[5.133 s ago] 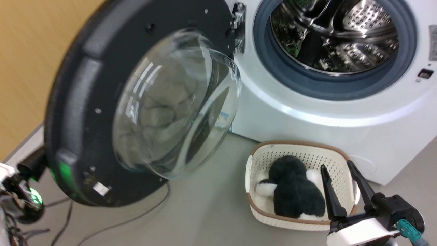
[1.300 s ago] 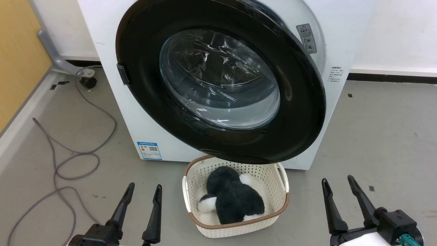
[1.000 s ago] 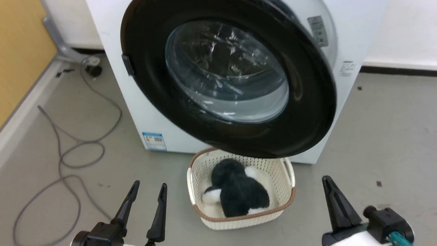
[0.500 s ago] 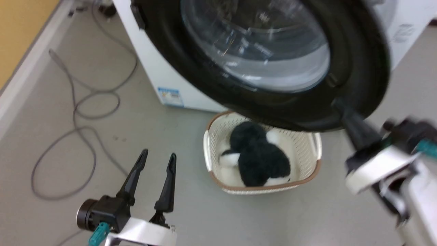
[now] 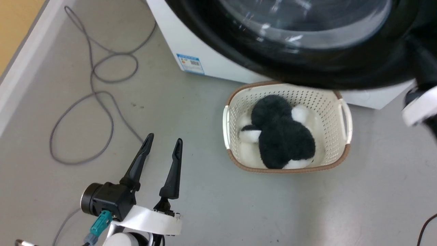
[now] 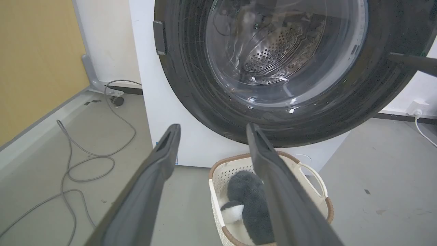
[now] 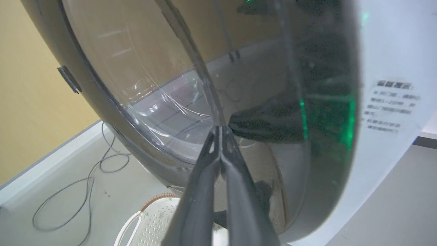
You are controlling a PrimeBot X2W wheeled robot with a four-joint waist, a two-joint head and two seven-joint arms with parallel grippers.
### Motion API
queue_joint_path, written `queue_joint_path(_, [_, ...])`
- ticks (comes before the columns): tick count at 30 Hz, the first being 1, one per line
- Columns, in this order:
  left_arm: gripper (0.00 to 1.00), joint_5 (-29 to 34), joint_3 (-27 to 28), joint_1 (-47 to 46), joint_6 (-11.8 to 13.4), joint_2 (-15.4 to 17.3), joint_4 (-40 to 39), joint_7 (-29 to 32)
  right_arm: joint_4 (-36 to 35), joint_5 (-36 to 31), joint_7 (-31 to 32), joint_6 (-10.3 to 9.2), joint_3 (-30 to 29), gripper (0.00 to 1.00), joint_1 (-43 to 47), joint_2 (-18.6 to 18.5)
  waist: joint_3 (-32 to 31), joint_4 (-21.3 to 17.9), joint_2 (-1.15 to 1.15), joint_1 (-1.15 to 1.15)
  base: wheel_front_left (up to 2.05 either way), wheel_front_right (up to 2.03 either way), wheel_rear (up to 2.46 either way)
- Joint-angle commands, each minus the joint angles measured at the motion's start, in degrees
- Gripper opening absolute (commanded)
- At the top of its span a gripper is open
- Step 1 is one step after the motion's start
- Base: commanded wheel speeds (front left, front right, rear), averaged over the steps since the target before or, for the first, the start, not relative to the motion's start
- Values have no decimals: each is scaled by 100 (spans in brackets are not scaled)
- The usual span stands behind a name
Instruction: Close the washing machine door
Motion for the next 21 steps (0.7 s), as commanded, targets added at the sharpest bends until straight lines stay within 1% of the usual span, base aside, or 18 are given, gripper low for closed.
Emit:
queue_joint_path(1, [100,-12,0,-114,-18,-11,-16,-25,111,35,17,-10,-87,0,-229,-75,75,43,0,-1,0,0,0])
queue_joint_path(5, [100,-48,-13,-173,-11,-14,-32,-25,598,35,78,-10,-321,0,-778,-89,189,83,0,-1,0,0,0])
queue_joint_path(13, [100,-141,-107,-247,77,-16,-29,-25,1459,-244,64,-10,-627,0,-1605,-102,295,149,0,-1,0,0,0])
queue_joint_path(17, [100,-157,-117,-228,128,-16,19,-25,1720,-317,-104,-10,-663,0,-1684,2,182,126,0,-1,0,0,0])
queue_joint_path(21, [100,-141,-89,-146,144,-16,60,-25,1870,-301,-303,-10,-570,0,-1521,162,-59,17,0,-1,0,0,0])
